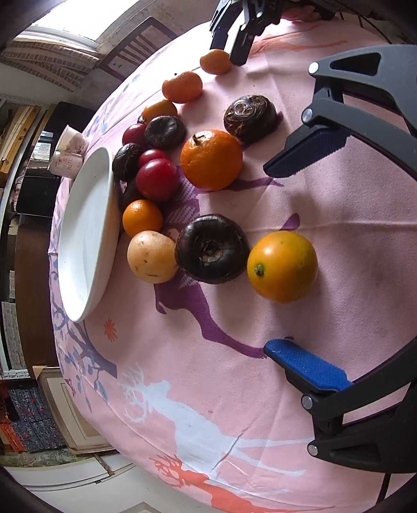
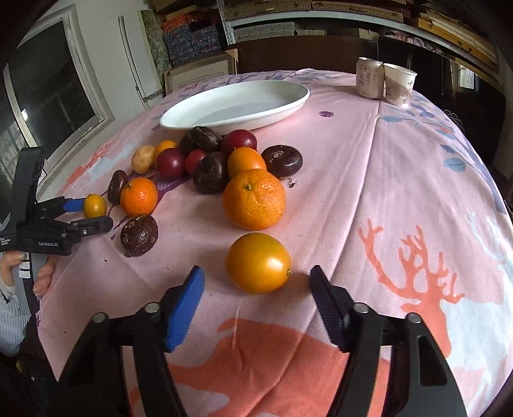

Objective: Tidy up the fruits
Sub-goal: 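Grasp a yellow orange with the left gripper while the right gripper grasps a small orange, then carry both oranges onto the white plate and open both grippers, then grasp a dark brown fruit with the left gripper while the right gripper grasps a large orange, then lower the dark fruit and large orange onto the plate, open both grippers, then grasp the pale yellow round fruit with the left gripper while the right gripper grasps an orange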

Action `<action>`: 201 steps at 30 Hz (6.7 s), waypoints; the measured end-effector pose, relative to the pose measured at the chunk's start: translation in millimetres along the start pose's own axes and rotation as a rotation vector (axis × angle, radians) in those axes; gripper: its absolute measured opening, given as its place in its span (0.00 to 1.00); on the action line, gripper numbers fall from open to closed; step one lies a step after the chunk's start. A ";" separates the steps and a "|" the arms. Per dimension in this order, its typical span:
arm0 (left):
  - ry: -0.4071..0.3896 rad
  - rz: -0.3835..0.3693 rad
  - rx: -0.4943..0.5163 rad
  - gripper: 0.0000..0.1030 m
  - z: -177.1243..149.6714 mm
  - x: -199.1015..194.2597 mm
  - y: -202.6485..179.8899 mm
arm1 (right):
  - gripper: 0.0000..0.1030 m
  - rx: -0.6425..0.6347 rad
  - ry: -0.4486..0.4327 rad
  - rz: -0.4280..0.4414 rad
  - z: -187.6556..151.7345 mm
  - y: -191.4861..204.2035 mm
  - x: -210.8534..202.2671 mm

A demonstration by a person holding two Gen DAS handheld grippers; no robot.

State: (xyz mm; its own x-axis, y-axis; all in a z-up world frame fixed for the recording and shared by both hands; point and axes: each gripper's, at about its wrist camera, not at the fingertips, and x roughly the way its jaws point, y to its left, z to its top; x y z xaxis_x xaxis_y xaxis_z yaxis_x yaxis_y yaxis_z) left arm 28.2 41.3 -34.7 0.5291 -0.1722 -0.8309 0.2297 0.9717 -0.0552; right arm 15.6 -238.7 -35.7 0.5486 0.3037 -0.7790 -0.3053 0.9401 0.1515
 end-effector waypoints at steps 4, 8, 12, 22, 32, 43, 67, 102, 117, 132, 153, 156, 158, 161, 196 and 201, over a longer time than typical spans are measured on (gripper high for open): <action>-0.017 0.013 0.034 0.67 -0.4 -3.2 -5.6 | 0.56 0.003 0.003 -0.017 5.1 0.5 3.3; -0.029 0.021 0.042 0.42 -0.2 -5.8 -5.9 | 0.44 0.009 -0.003 -0.043 4.3 -0.8 2.5; -0.038 -0.007 0.023 0.35 -3.7 -9.8 0.5 | 0.38 -0.003 -0.007 -0.039 2.3 1.5 2.0; -0.171 -0.041 0.011 0.35 49.3 -36.2 -5.4 | 0.38 0.032 -0.200 0.017 51.1 5.8 -37.6; -0.182 -0.004 -0.043 0.35 163.8 30.1 -11.2 | 0.38 0.088 -0.189 0.046 181.2 11.2 54.1; -0.145 0.000 -0.042 0.54 160.3 61.4 4.4 | 0.42 0.102 -0.159 0.083 180.7 6.3 85.5; -0.174 0.017 -0.052 0.92 23.3 -8.8 13.7 | 0.72 0.205 -0.328 0.028 37.3 -13.0 -10.5; -0.081 -0.060 -0.038 0.41 27.5 13.6 9.6 | 0.56 0.194 -0.068 -0.029 39.2 -5.1 34.3; -0.279 -0.029 -0.036 0.41 90.7 -37.2 3.3 | 0.45 0.235 -0.292 0.108 86.6 -11.2 -8.4; -0.190 -0.010 -0.036 0.47 143.0 44.3 -6.8 | 0.47 0.160 -0.190 0.111 164.1 19.8 77.5; -0.232 0.060 -0.151 0.86 53.8 1.8 34.6 | 0.80 0.309 -0.338 0.030 66.1 -23.2 9.8; -0.230 0.061 -0.124 0.86 53.3 3.3 29.1 | 0.81 0.311 -0.337 0.019 65.5 -23.6 11.2; -0.208 0.067 -0.091 0.86 52.9 8.4 22.8 | 0.81 0.306 -0.325 0.016 66.1 -22.4 14.1; -0.182 0.075 -0.056 0.86 54.5 14.9 15.4 | 0.82 0.297 -0.319 0.012 65.6 -19.1 14.5; -0.109 0.038 -0.122 0.50 76.8 45.8 41.7 | 0.85 0.284 -0.233 0.004 64.1 -13.4 30.8; -0.110 0.021 -0.101 0.40 76.5 45.4 38.1 | 0.85 0.251 -0.202 -0.008 57.7 -7.7 31.4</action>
State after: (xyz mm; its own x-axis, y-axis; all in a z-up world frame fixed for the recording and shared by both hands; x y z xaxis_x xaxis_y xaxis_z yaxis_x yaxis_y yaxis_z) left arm 123.4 58.1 -32.1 0.6207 -0.1627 -0.7670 0.1367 0.9857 -0.0985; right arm 80.1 -227.5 -26.3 0.7014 0.2969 -0.6480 -0.1126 0.9439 0.3106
